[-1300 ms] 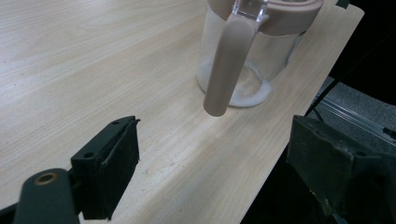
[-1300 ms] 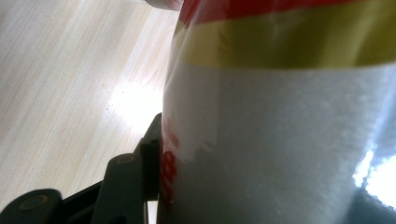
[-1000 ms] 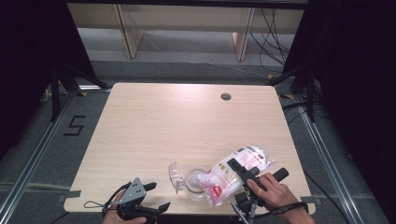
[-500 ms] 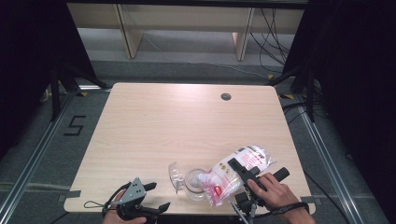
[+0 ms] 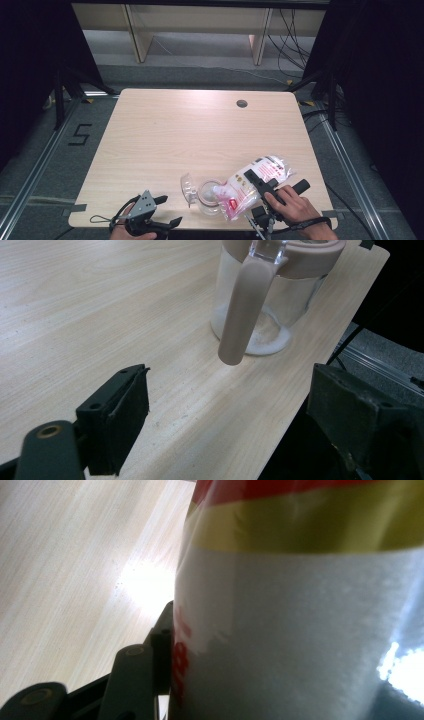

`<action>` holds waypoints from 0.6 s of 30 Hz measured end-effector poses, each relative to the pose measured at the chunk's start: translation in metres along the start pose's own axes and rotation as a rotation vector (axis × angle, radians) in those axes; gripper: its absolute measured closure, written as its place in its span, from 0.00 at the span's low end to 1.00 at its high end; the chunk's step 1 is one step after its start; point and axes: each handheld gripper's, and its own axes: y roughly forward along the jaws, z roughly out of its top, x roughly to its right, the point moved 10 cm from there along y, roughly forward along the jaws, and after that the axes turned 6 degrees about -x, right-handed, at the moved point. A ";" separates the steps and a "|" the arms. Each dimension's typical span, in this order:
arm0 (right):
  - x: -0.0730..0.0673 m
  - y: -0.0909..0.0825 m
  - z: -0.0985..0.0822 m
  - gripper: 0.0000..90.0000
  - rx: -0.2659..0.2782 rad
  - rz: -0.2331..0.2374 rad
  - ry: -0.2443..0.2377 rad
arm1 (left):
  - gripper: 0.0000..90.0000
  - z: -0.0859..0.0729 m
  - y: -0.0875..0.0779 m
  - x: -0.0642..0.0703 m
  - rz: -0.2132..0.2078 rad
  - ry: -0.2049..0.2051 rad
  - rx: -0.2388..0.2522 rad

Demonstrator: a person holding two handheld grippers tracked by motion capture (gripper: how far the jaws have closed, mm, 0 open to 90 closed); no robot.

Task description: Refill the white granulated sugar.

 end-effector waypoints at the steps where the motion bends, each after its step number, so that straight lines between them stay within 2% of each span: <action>1: 0.000 0.000 0.000 0.56 -0.001 0.000 0.002 | 0.18 0.000 0.000 0.000 0.000 0.000 0.000; 12: 0.000 0.000 0.000 0.56 0.001 0.002 -0.001 | 0.18 0.000 0.000 0.000 0.000 0.000 0.002; 13: 0.000 0.000 0.000 0.56 0.000 0.002 -0.002 | 0.18 0.001 0.000 -0.001 -0.001 0.022 0.002; 18: 0.001 0.000 0.000 0.56 0.003 -0.002 -0.007 | 0.18 0.001 -0.001 -0.001 0.000 0.020 0.002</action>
